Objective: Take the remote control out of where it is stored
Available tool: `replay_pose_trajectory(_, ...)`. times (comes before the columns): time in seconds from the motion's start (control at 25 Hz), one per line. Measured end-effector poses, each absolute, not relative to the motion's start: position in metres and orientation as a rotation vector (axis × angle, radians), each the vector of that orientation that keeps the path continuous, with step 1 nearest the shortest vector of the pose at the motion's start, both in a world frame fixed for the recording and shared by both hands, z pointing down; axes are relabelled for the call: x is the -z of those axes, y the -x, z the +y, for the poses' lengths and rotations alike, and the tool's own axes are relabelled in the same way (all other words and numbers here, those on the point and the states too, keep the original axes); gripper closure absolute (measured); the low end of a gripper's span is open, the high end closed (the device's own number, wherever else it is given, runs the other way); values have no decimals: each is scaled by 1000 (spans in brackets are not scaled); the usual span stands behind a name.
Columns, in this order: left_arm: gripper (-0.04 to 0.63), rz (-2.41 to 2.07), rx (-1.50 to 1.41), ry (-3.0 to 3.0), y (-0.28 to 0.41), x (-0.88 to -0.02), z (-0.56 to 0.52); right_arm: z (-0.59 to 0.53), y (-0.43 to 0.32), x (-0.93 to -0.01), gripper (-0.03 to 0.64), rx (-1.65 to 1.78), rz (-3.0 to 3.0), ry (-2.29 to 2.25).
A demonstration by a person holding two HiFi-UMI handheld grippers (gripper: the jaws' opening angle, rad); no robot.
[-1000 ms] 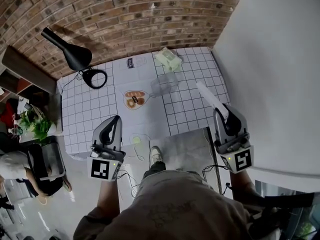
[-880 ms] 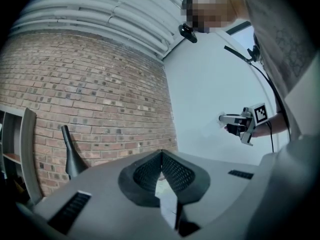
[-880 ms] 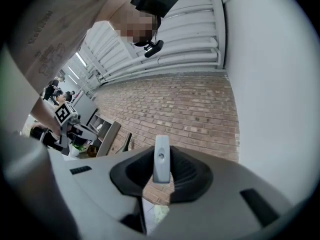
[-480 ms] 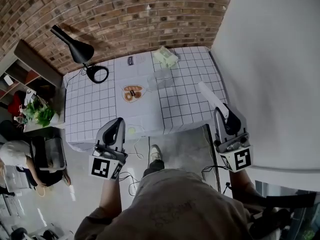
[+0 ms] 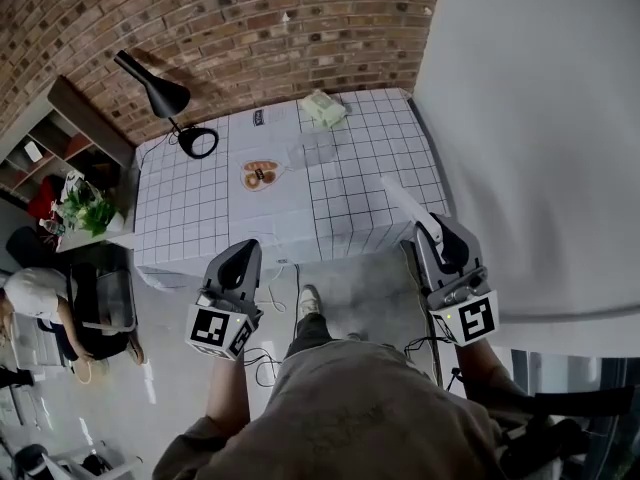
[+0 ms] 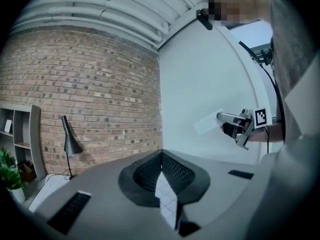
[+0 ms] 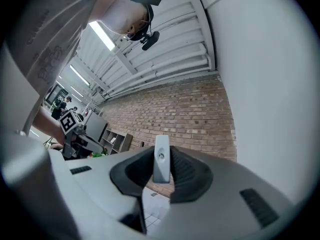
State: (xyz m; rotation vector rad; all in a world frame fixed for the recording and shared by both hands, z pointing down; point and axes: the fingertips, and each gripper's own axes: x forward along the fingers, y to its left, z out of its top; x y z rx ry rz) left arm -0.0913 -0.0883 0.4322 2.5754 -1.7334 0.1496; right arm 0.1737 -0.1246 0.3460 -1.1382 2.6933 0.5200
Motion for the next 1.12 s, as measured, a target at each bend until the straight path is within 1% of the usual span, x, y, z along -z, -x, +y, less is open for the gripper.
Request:
replay_pose_trajectory(0.28,591,-1801,-117,-2617,64,-404,-50,-94,-203,-341,534,-517,2692,1102)
replay_pose_trajectory(0.68,591,-1723,-263,-2636,45,-413,-32,-73,-221,-340,534,-465,2679,1093)
replay_pose_trajectory(1.12,591,-1681,-220,-2666,54,-407,-25,-72,-205,-343,534,-436,2694,1096)
